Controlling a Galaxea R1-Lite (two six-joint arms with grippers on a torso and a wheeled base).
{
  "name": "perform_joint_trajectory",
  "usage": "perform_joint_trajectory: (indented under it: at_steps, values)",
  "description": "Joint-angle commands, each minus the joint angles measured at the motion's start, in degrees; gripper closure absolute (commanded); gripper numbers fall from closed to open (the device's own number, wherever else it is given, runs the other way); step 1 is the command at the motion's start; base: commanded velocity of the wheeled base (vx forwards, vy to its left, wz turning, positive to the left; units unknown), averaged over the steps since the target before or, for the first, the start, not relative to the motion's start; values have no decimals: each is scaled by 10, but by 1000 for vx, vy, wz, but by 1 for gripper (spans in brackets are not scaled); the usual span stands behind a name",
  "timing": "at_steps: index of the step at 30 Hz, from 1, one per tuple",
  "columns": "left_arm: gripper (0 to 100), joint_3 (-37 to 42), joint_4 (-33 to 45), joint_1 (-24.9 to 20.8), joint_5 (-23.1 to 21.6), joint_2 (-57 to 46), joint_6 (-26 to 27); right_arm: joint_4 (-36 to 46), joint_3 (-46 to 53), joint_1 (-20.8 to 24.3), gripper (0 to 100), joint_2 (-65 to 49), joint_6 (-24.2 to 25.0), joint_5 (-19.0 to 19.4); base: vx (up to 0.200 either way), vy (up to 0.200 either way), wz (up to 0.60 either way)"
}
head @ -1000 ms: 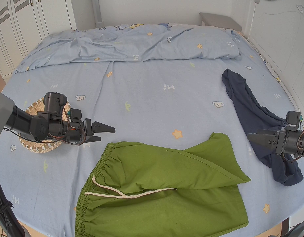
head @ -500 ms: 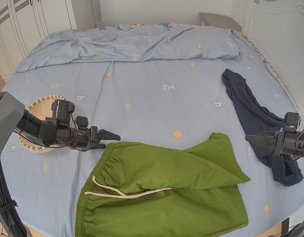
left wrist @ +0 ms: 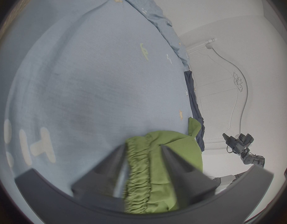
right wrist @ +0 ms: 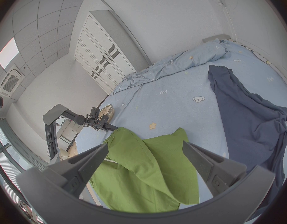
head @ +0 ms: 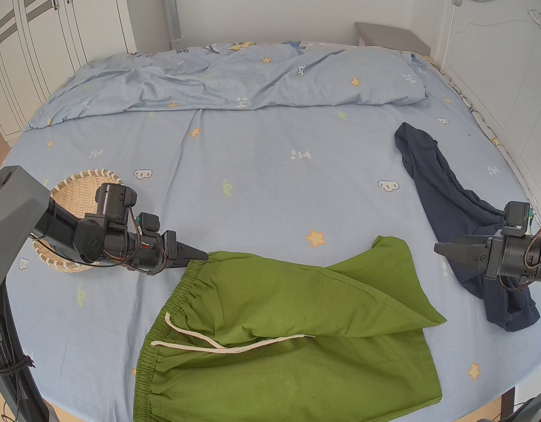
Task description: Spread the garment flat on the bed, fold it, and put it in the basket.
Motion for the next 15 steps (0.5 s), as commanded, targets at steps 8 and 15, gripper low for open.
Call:
perform_joint_trajectory:
  at_steps: [8, 15]
  values:
    - [100, 0, -2, 1, -1, -3, 0, 0, 2, 1, 0, 4, 0, 0, 0, 0, 0]
    - [100, 3, 1, 17, -1, -43, -4, 0, 2, 0, 0, 13, 0, 0, 0, 0, 0]
